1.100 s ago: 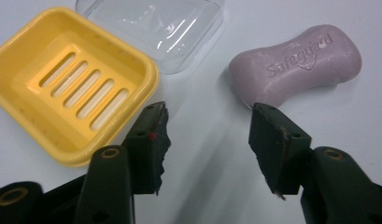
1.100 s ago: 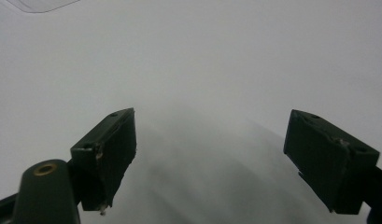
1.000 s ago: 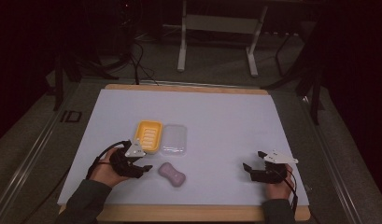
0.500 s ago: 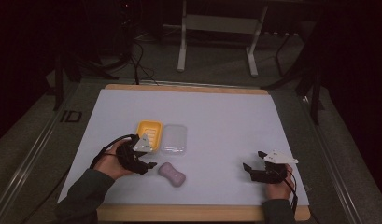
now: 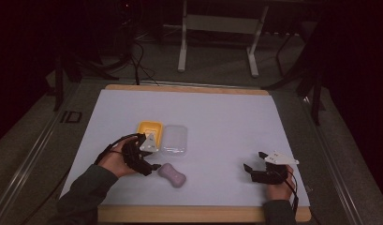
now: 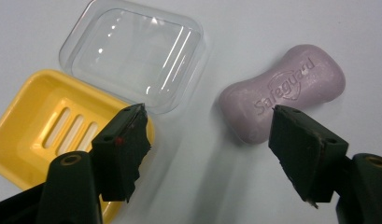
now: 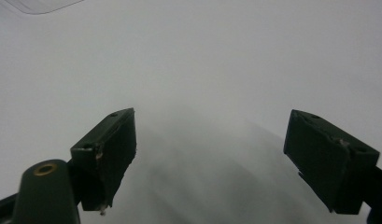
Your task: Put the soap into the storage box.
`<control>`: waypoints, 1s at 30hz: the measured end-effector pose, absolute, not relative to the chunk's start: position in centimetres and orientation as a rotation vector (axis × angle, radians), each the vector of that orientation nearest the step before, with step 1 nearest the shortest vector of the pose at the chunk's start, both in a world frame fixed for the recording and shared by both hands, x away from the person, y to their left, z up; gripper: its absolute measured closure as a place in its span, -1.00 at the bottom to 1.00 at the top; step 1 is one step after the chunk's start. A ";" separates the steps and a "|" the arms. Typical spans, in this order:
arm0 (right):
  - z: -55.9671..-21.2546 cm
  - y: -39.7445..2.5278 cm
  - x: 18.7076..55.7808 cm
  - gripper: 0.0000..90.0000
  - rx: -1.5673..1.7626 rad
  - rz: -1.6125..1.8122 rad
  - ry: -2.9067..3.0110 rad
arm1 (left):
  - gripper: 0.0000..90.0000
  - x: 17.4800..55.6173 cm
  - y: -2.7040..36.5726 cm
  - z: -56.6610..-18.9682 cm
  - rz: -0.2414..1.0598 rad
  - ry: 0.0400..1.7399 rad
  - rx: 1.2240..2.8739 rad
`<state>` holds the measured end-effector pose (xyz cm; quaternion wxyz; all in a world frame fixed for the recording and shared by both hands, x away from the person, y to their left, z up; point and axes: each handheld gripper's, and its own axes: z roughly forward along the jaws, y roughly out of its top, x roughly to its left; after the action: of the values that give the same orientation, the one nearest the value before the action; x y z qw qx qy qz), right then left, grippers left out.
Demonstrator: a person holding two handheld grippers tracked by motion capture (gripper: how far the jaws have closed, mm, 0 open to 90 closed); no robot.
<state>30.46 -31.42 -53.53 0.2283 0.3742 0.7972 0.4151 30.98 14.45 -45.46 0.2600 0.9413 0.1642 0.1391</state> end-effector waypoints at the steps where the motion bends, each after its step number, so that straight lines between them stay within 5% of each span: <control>1: -53.5 -31.4 30.5 -0.63 1.030 1.143 2.194 | -0.36 31.0 14.4 -45.4 0.376 0.446 2.552; 30: -53.5 -31.4 30.4 -0.63 1.027 1.143 2.195 | -0.36 31.3 11.6 -45.6 0.325 0.305 2.624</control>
<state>30.45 -31.41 -53.53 0.2288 0.3731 0.7975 0.4153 31.29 11.56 -45.56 0.2377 0.9576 0.1114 0.1188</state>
